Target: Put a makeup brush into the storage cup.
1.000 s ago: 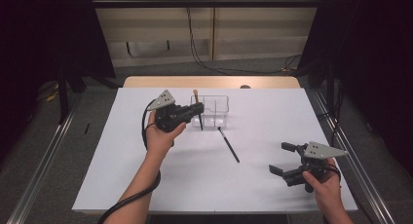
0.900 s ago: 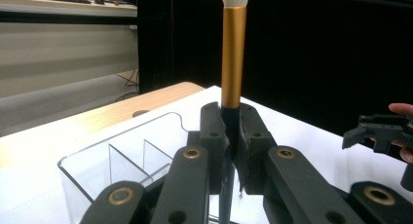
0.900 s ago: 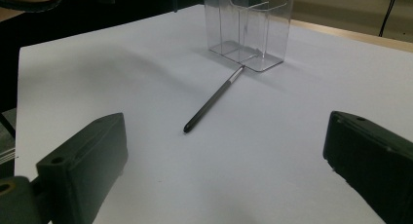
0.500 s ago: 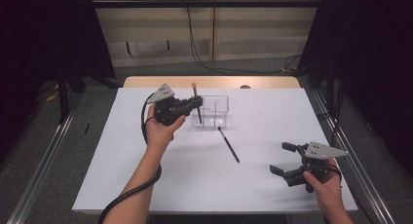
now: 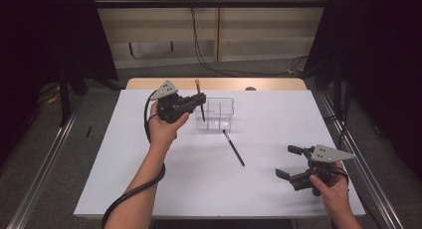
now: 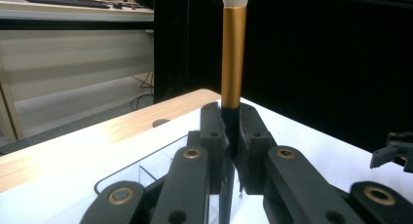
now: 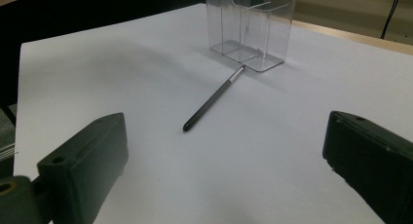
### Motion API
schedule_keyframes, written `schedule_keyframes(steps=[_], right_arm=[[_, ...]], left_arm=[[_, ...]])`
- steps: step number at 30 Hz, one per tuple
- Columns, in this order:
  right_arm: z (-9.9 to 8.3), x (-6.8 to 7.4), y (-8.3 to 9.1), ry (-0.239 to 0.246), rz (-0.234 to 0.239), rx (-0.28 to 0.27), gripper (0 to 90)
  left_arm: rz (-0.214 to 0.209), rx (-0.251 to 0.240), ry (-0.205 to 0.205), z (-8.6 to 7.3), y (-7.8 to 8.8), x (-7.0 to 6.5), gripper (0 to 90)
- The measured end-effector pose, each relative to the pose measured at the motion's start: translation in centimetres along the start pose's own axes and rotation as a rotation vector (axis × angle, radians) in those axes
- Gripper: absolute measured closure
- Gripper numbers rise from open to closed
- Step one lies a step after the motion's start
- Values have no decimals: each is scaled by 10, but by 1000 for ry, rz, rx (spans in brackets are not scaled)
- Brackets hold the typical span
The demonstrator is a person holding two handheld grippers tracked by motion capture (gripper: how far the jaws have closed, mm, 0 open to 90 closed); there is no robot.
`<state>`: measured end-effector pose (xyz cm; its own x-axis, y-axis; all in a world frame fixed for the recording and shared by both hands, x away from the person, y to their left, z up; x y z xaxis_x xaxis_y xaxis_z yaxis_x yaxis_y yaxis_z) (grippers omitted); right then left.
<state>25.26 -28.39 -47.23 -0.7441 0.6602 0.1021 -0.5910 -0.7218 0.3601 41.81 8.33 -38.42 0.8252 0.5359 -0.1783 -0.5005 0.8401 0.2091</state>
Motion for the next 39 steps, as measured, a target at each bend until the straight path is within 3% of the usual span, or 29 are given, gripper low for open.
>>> schedule_keyframes(steps=[39], right_arm=[[-4, -3, 2, -5, 0, -1, 32]], left_arm=[[46, -8, -38, 23, -25, 19, 834]])
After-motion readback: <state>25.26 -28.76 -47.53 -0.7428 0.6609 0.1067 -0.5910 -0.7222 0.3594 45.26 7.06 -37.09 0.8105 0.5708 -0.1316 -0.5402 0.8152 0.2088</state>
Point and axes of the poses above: each handheld gripper's, and its own axes: y roughly backward along the jaws, z roughly out of its top, x roughly to its left, the point moved 3 cm from there along -y, roughly forward along the jaws, and after that the axes turned 1 degree about x, right-handed, at the moved point
